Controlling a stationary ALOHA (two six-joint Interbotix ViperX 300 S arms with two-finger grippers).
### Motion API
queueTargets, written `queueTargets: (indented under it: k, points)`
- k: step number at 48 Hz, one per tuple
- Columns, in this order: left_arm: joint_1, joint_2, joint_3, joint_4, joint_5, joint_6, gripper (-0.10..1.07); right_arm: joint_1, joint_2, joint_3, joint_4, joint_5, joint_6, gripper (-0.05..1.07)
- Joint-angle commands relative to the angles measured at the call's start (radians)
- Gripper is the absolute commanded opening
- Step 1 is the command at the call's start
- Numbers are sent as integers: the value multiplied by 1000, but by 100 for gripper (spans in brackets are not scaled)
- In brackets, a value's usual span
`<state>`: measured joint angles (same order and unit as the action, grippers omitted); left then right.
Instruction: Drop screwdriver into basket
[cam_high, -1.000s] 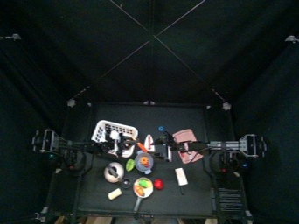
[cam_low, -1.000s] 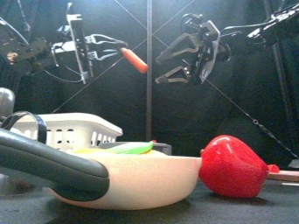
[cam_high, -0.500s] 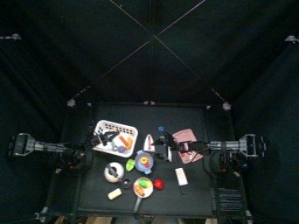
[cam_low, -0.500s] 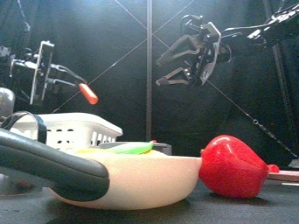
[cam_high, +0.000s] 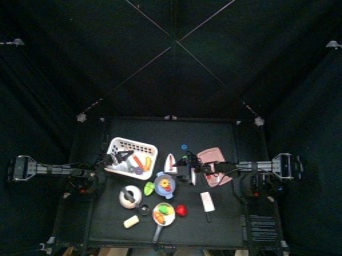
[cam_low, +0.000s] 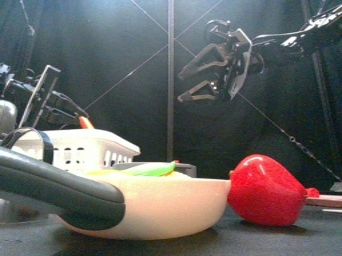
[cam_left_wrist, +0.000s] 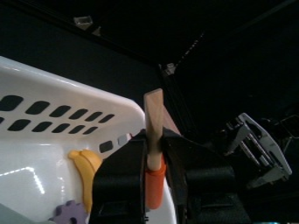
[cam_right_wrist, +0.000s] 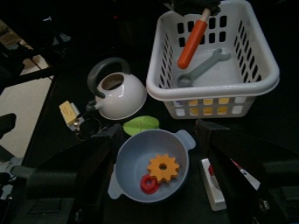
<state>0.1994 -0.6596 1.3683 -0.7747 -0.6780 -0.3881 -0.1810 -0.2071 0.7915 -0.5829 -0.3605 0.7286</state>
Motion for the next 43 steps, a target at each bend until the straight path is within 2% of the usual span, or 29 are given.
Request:
queueTargets:
  k: [1,23,35,43]
  points:
    - [23,0,-6,2,-3,2,52,2,-11,-15,0,-9,-2,98]
    - [32,-2,-5,38,-5,3,77,3,-5,-18,0,-9,-3,98]
    - [32,-2,-15,84,-8,5,79,6,-3,-18,0,-9,-3,98]
    - [31,-20,-21,181,-61,3,79,8,-2,-17,0,-9,-3,98]
